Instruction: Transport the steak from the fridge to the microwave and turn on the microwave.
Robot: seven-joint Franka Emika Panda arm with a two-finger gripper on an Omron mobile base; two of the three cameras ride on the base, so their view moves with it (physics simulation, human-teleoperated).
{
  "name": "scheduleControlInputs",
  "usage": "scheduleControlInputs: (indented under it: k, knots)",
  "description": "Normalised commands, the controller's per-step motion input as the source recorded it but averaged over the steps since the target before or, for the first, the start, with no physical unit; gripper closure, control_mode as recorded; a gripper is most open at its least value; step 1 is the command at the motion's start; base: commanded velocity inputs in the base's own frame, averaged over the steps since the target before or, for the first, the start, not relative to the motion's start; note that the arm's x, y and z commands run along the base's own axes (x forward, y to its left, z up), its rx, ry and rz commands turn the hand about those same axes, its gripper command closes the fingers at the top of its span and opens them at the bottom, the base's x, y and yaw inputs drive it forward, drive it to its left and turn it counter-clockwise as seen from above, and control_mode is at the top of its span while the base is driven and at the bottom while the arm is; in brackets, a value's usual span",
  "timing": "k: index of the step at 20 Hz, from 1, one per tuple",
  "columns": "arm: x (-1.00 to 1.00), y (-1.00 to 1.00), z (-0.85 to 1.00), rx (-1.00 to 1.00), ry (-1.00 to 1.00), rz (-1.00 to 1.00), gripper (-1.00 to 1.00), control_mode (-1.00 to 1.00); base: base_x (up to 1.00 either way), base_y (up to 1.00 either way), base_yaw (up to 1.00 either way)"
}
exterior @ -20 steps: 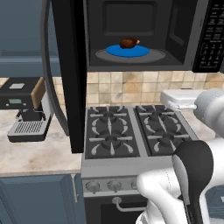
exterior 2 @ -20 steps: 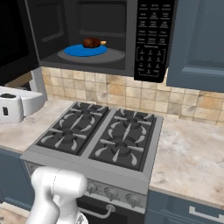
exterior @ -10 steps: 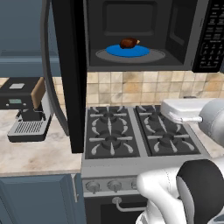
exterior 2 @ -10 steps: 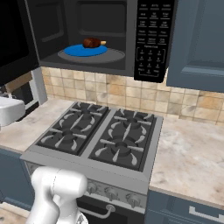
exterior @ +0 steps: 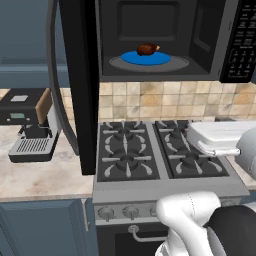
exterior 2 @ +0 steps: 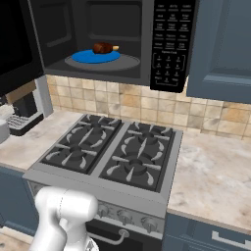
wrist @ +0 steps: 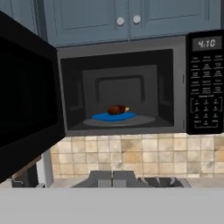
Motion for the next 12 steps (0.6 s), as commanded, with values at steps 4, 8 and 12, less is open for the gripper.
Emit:
scheduleControlInputs:
  k: [4,8,12]
  knots:
    - [-0.30,0.00,0.00,0.00,-0.01,0.00,1.00,-1.00,0.00,0.00,0.00]
    - [-0.19,0.03,0.00,0.00,-0.02,0.00,1.00,-1.00,0.00,0.00,0.00]
    - [-0.02,0.13,0.00,0.00,-0.03,0.00,1.00,-1.00,0.00,0.00,0.00]
